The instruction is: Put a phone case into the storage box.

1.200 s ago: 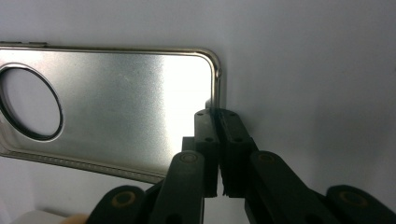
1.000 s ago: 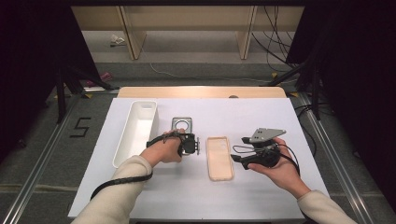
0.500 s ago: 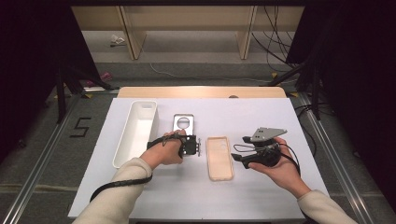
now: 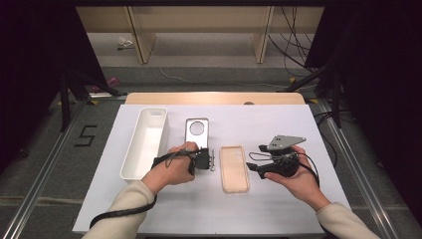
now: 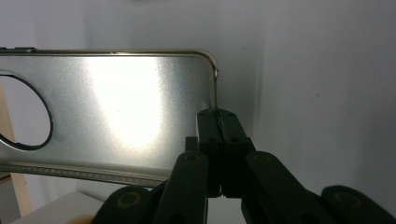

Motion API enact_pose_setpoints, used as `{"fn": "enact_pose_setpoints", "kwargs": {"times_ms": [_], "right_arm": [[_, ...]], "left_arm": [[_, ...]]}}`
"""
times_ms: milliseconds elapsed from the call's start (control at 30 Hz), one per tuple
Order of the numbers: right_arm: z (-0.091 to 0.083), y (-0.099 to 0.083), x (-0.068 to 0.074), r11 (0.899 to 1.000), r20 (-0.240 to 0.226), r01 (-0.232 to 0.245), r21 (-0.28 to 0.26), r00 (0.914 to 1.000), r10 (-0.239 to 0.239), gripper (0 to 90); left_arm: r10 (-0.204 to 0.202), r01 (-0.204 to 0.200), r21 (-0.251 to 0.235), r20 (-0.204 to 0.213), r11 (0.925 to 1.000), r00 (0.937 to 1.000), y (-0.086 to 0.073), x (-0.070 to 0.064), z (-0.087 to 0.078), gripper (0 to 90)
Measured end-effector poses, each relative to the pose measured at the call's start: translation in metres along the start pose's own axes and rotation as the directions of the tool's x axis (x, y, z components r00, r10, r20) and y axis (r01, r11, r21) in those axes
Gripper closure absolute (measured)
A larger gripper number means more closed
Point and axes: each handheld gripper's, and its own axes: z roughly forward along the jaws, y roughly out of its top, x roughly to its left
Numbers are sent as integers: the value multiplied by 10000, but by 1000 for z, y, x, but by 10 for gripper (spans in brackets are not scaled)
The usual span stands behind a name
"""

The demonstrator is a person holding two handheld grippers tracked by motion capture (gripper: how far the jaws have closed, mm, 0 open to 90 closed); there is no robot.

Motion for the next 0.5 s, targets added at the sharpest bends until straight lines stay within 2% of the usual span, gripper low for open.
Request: {"fn": "enact_pose_setpoints", "kwargs": {"times_ms": [133,167,200,267,333,367,400,467,500], "right_arm": [[2,1,1,10000,-7,-37,-9,10000,37,230],[2,1,1,10000,9,-39,-20,10000,39,230],[2,1,2,10000,-1,-48,-16,10000,48,230],[4,2,2,10000,-16,-60,-61,10000,60,230],[5,3,2,9999,-46,-133,-86,9999,133,230],[5,3,2,9998,-94,-174,-108,9998,173,231],[5,4,3,9996,-156,-254,-114,9996,252,233],[5,5,3,9995,-143,-291,-142,9995,289,234],[6,6,4,9993,-140,-339,-182,9993,336,234]], "left_arm": [[-94,78,-506,-303,9987,9995,-6,-11,-6,889],[-226,208,-614,-289,9979,9993,-8,-14,-7,889],[-75,49,-622,-431,9981,9990,-9,-16,-8,890],[-131,97,-724,-473,9973,9988,-11,-22,-10,889],[35,-85,-759,-659,9971,9978,-13,-25,-13,890],[-68,26,-744,-566,9972,9984,-13,-28,-14,889],[-41,-19,-838,-711,9965,9975,-14,-31,-15,889],[-56,-6,-920,-671,9958,9977,-15,-35,-16,889],[-133,43,-1110,-803,9938,9967,-15,-37,-16,890]]}}
